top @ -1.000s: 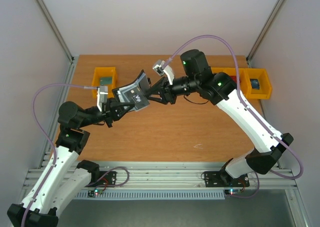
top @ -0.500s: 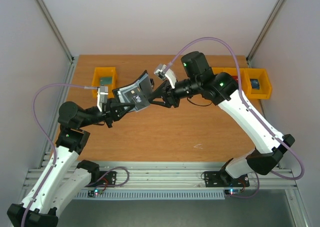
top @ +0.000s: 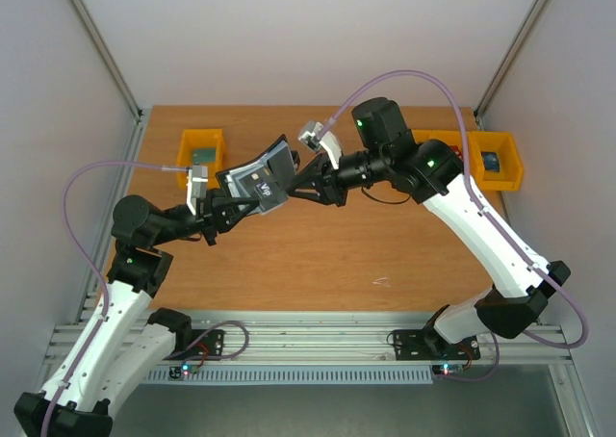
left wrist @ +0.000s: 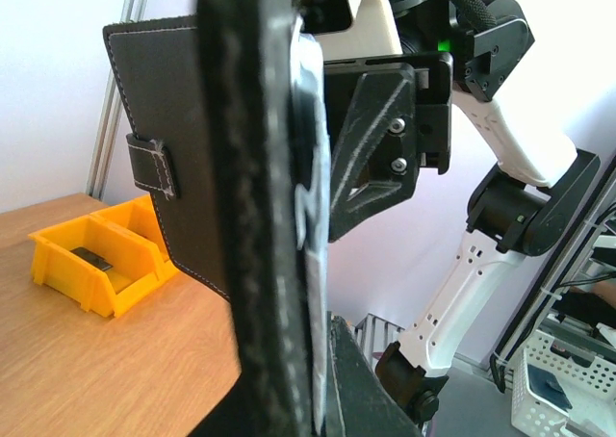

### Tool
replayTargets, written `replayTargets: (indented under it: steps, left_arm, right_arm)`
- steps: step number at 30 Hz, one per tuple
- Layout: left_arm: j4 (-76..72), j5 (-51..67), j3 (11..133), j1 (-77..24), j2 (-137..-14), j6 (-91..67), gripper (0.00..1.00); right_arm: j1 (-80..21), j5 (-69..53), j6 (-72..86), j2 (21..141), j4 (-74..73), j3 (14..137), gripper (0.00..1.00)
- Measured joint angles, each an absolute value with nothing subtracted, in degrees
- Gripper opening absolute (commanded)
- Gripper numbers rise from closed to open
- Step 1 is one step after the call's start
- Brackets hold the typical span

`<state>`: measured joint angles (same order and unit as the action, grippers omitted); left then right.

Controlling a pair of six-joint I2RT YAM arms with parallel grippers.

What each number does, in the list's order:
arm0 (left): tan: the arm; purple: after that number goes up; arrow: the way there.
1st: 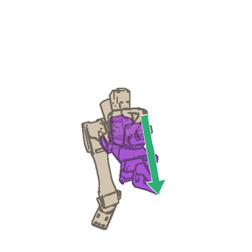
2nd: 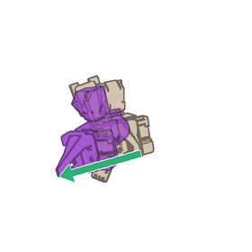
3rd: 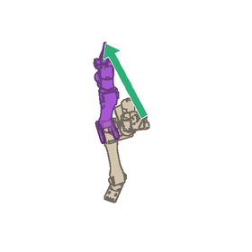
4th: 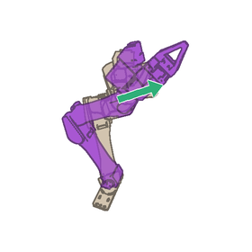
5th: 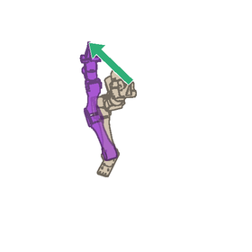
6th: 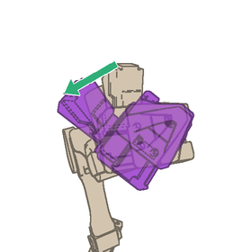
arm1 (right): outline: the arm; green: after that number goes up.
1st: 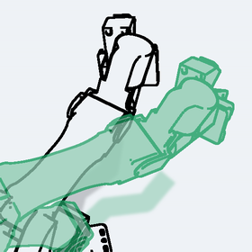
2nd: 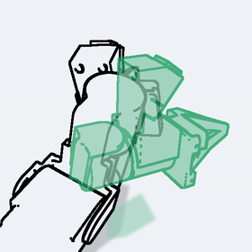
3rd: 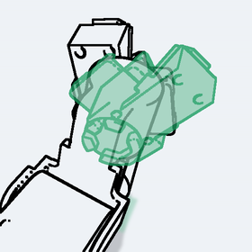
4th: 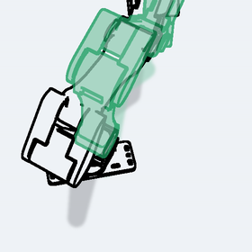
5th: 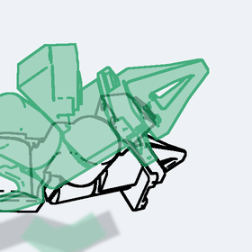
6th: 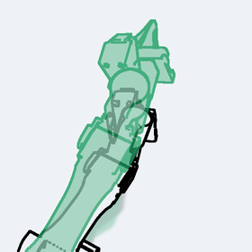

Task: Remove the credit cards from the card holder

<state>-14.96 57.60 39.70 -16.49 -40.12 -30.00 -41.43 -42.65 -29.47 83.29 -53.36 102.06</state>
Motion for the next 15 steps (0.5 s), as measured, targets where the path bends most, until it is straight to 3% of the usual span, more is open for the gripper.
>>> replayTargets:
  steps: [15]
  left_arm:
    - [-14.96,57.56,39.70,-16.47,-40.12,-29.95,0.00]
  right_arm:
    - [-41.85,-41.12,-28.64,85.67,-52.27,102.41,0.25]
